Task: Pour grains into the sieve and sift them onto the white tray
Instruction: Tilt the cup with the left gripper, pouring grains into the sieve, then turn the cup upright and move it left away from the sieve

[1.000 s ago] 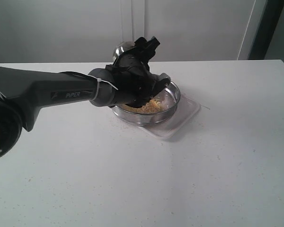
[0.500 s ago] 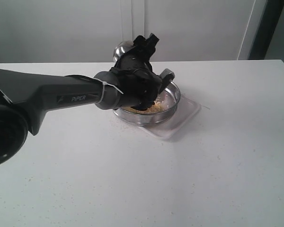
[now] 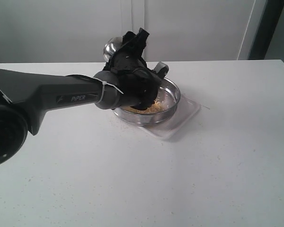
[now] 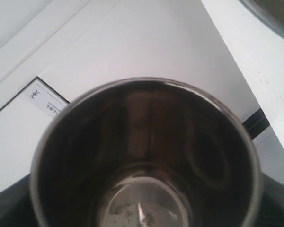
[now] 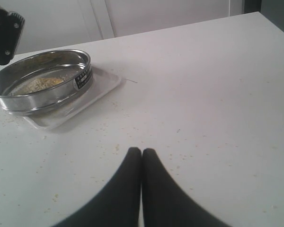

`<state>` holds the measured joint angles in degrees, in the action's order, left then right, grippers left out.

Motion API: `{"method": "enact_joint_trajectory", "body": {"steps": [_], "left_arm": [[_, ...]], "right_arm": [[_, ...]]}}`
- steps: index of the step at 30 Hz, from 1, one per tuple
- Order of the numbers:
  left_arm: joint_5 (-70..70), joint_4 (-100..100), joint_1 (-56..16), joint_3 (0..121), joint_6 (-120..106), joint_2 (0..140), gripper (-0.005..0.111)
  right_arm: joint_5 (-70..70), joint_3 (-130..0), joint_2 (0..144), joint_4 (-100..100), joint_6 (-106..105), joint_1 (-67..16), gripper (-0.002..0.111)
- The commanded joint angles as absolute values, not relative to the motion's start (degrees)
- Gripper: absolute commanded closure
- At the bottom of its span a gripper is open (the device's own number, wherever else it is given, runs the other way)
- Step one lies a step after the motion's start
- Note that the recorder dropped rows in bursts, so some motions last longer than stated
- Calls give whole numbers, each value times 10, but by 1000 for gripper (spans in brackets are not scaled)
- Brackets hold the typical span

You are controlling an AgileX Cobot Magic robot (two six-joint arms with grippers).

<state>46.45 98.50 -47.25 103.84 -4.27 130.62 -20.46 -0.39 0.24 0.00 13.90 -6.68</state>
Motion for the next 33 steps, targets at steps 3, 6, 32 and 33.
{"method": "enact_joint_trajectory", "body": {"steps": [3,6,32,33], "left_arm": [[480,953,-493,1040,0,1293,107],[466,884,-493,1040,11,1276,107],[249,307,-377,980,30,1133,107],[245,282,-367,973,13,1128,107]], "right_arm": [[-196,0,0,-4,140,-68,108],[-196,0,0,-4,140,-68,108],[-196,0,0,-4,140,-68,108],[-196,0,0,-4,140,-68,108]]}}
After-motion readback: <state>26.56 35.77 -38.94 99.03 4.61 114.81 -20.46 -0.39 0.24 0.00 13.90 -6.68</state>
